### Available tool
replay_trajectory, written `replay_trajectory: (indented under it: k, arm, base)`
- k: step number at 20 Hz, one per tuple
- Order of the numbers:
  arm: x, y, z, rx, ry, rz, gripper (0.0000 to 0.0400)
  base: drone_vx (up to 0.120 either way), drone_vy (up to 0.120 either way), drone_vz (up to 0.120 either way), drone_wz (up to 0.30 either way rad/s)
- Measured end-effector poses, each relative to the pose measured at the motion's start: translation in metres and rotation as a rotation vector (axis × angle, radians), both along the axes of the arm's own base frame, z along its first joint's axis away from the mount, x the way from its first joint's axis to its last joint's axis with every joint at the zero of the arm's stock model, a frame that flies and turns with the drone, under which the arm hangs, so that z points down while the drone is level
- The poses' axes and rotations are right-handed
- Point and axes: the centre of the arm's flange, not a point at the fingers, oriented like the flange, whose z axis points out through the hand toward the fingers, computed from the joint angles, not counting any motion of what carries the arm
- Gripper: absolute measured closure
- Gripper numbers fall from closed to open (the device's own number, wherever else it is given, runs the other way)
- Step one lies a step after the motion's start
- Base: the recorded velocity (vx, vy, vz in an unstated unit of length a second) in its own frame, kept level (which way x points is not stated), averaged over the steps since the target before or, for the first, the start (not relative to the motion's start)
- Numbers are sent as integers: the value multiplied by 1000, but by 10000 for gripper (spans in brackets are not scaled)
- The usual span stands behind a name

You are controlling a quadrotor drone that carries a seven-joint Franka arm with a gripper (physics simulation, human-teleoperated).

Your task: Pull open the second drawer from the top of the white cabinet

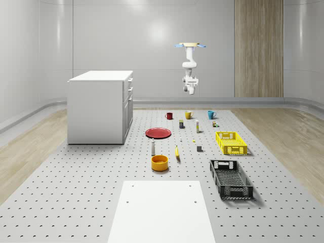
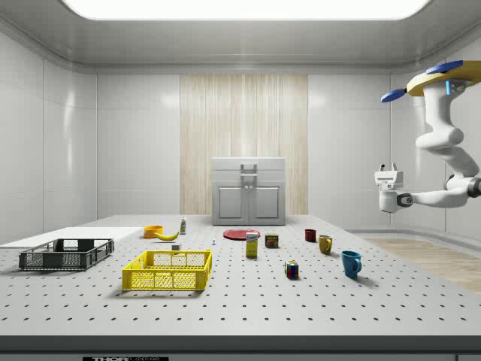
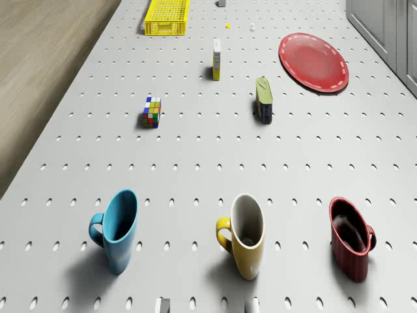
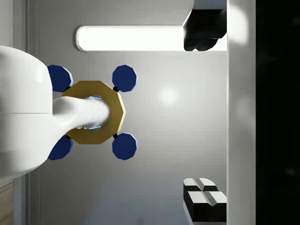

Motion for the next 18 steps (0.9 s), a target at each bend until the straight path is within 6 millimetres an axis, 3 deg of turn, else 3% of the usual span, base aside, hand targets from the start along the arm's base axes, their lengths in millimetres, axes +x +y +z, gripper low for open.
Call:
replay_trajectory:
  k: [4,10,14,18]
  arm:
    - [-4,0,30,0,-3,0,71]
    - [-2,0,66,0,-8,0,94]
    - [-1,0,81,0,-11,0,98]
    - [-1,0,88,0,-14,0,99]
  base:
    - [0,0,0,0]
    - [0,-13,0,0]
    - [110,-70,0,0]
    - [120,-120,110,0]
